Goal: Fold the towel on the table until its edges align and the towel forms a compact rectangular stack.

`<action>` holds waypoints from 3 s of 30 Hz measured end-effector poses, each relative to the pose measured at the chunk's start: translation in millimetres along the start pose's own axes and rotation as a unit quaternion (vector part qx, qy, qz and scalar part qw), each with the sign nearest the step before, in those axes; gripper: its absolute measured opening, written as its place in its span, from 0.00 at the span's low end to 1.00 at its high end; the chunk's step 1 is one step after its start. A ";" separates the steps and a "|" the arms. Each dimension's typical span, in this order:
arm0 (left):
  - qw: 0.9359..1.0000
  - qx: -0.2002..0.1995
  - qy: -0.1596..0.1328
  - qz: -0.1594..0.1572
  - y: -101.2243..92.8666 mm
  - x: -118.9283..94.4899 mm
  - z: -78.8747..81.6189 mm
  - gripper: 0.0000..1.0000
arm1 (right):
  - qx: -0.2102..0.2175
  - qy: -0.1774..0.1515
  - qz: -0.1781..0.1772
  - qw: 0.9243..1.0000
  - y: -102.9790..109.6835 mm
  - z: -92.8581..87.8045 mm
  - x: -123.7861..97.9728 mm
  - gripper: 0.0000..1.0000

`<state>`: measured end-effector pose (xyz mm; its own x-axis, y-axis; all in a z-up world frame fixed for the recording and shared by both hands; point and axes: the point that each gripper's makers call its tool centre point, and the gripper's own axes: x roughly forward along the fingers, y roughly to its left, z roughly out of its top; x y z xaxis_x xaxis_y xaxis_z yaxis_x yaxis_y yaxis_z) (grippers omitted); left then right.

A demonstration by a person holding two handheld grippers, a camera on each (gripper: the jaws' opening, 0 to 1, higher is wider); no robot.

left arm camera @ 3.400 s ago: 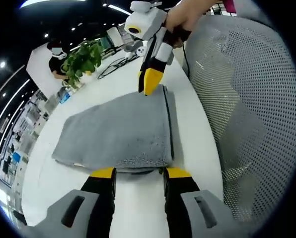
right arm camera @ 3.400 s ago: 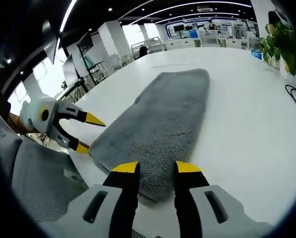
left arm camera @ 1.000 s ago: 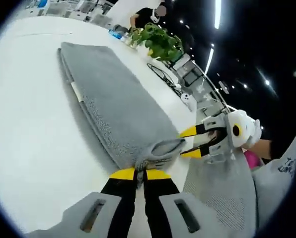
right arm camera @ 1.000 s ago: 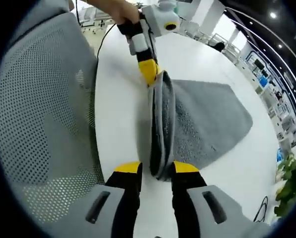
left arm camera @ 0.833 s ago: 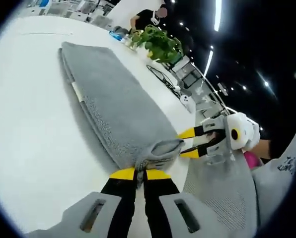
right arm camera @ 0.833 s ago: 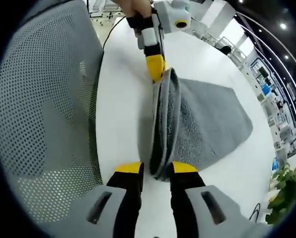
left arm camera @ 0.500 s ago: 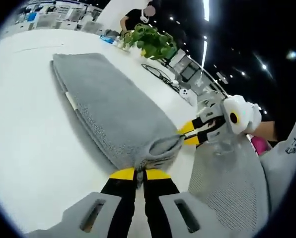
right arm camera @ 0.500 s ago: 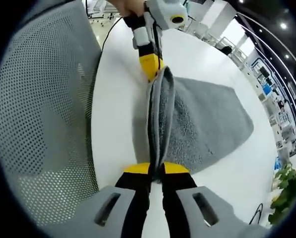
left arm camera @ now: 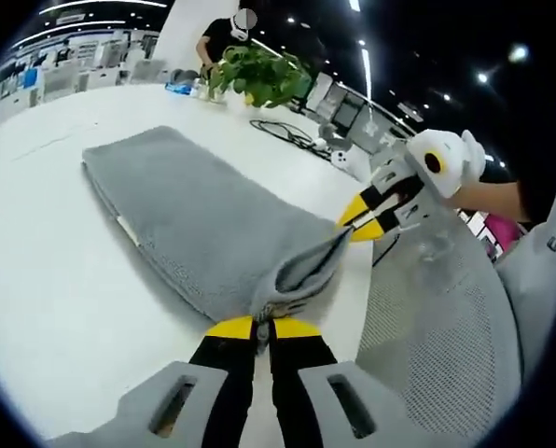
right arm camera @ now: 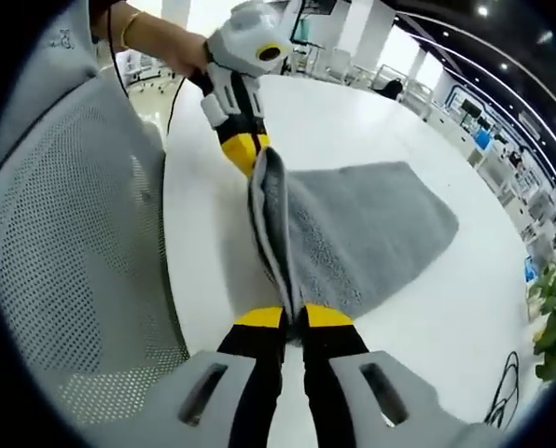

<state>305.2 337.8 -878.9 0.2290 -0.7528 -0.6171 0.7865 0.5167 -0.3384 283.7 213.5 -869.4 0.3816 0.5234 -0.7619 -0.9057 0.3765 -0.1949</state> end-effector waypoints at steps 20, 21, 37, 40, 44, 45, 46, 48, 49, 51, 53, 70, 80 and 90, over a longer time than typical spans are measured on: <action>0.995 0.083 -0.036 0.046 -37.0 -40.5 34.4 0.05 | 0.036 -0.060 0.021 0.997 -2.2 33.7 -54.9 0.04; 0.995 0.081 -0.041 0.048 -38.8 -43.4 35.3 0.05 | 0.036 -0.062 0.022 0.997 -1.9 34.4 -56.1 0.04; 0.991 0.039 -0.100 0.079 -65.6 -77.5 50.9 0.05 | 0.052 -0.129 0.022 0.990 3.5 65.1 -93.0 0.04; 0.990 0.037 -0.104 0.082 -68.4 -81.9 52.5 0.05 | 0.053 -0.137 0.021 0.989 6.3 70.6 -97.9 0.04; 0.988 0.019 -0.120 0.090 -69.0 -90.8 54.5 0.05 | 0.043 -0.146 0.026 0.988 11.8 79.6 -104.1 0.03; 0.988 0.015 -0.124 0.092 -69.6 -93.2 54.7 0.05 | 0.042 -0.148 0.028 0.988 13.5 82.5 -106.6 0.03; 0.988 0.013 -0.126 0.092 -70.2 -94.7 54.7 0.05 | 0.042 -0.151 0.028 0.987 14.3 84.7 -108.2 0.03; 0.987 0.010 -0.129 0.094 -71.9 -97.8 53.9 0.05 | 0.046 -0.159 0.030 0.986 16.1 89.2 -111.4 0.03; 0.987 0.010 -0.131 0.094 -72.4 -99.4 53.2 0.05 | 0.047 -0.163 0.029 0.985 17.0 91.6 -113.1 0.03; 0.986 0.009 -0.133 0.095 -72.2 -100.5 53.0 0.05 | 0.051 -0.166 0.030 0.984 18.7 92.8 -113.0 0.02; 0.986 0.005 -0.138 0.096 -72.8 -102.6 53.8 0.05 | 0.051 -0.166 0.029 0.984 20.3 93.3 -112.4 0.02; 0.982 -0.018 -0.159 0.096 -51.9 -106.3 66.8 0.05 | 0.097 -0.189 0.044 0.976 -2.8 105.1 -102.7 0.02; 0.980 -0.036 -0.174 0.089 -25.6 -100.9 83.4 0.05 | 0.144 -0.209 0.050 0.966 -35.7 112.8 -86.5 0.02; 0.980 -0.051 -0.178 0.074 -1.2 -93.6 97.4 0.05 | 0.166 -0.201 0.066 0.963 -63.0 116.4 -69.6 0.02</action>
<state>338.7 367.9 -751.5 0.5363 -0.7519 -0.3834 0.6723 0.6552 -0.3445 335.7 242.4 -732.2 0.3681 0.8125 -0.4520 -0.8679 0.4746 0.1464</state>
